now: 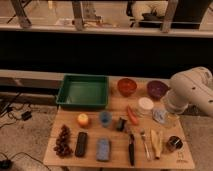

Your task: Stack cups on top of each other

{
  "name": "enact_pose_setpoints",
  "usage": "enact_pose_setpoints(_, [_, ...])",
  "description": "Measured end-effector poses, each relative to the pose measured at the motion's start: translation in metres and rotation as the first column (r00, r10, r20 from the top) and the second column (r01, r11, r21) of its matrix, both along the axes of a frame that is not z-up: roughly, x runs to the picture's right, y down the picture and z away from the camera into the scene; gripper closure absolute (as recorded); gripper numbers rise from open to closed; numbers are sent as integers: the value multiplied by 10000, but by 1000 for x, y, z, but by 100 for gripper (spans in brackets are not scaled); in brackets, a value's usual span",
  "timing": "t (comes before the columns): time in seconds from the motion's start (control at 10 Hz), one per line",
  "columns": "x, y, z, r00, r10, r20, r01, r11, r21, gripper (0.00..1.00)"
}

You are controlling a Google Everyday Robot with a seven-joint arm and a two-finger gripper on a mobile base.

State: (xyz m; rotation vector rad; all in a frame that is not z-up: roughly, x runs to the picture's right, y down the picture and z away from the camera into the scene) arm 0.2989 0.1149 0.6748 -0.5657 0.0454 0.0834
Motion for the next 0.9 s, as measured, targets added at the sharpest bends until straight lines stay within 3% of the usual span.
enact_pose_setpoints(0.4, [14,5,-10,9991,367,-205,-364,9992,188,20])
enact_pose_setpoints(0.9, [23,30,-27,9976,520,-452,-503,9980,370,20])
